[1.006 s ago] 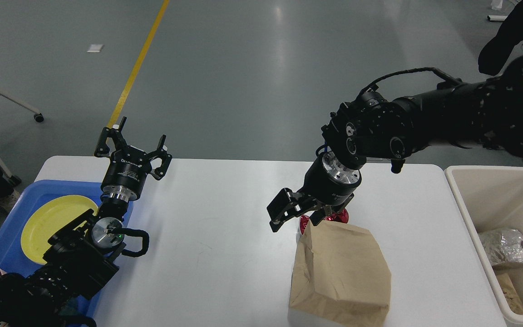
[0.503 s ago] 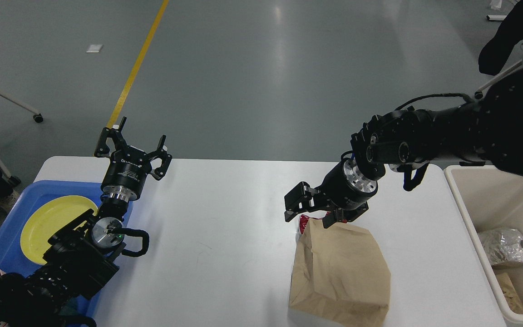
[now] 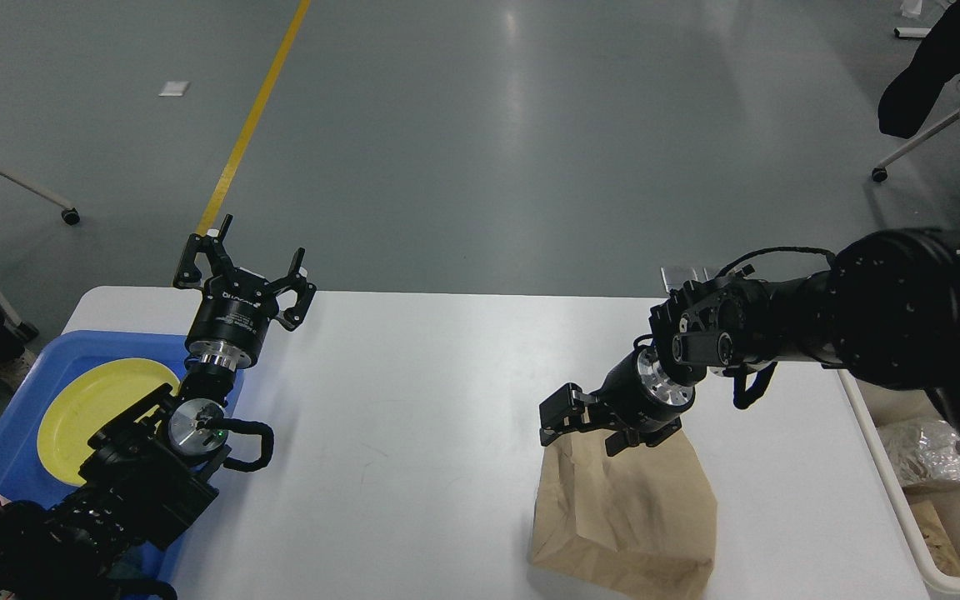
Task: Tidy desktop
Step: 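Grasp the top of the brown paper bag with the right gripper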
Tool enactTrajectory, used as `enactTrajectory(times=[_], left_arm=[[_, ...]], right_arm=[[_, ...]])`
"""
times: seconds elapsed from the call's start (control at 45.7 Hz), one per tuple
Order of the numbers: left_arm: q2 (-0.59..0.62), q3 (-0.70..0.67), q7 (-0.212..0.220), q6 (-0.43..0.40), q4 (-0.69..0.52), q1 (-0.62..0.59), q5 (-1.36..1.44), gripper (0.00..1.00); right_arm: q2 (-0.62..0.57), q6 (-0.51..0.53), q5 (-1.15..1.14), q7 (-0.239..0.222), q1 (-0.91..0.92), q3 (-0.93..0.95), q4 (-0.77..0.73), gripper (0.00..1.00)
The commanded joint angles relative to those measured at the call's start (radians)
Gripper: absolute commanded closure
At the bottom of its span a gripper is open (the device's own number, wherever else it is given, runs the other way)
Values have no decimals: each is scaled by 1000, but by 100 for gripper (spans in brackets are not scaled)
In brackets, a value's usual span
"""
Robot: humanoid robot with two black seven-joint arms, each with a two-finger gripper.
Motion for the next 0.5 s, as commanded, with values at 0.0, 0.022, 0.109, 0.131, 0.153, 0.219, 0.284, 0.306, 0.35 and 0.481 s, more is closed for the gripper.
enactTrajectory(times=[0.0, 0.022, 0.109, 0.131, 0.153, 0.219, 0.284, 0.306, 0.35, 0.481], left_arm=[[0, 0, 0, 0, 0, 0, 0, 4], [0, 0, 0, 0, 0, 0, 0, 3], [0, 0, 0, 0, 0, 0, 0, 3], [0, 0, 0, 0, 0, 0, 0, 3], [0, 0, 0, 0, 0, 0, 0, 3], [0, 0, 0, 0, 0, 0, 0, 3], [0, 0, 0, 0, 0, 0, 0, 3], [0, 0, 0, 0, 0, 0, 0, 3], [0, 0, 0, 0, 0, 0, 0, 3], [0, 0, 0, 0, 0, 0, 0, 3]], right_arm=[[1, -13, -1, 0, -31, -1, -13, 5], [1, -17, -2, 0, -34, -2, -13, 5], [1, -30, -4, 0, -50, -4, -14, 4], [1, -31, -4, 0, -54, -7, -17, 4], [1, -33, -4, 0, -61, -11, -19, 4], [2, -37, -4, 2, -82, -22, -31, 4], [7, -45, -4, 2, -99, -28, -44, 4], [8, -47, -4, 2, -103, -28, -45, 4], [8, -50, -5, 2, -110, -30, -45, 4], [8, -68, -12, 2, -117, -30, -47, 5]])
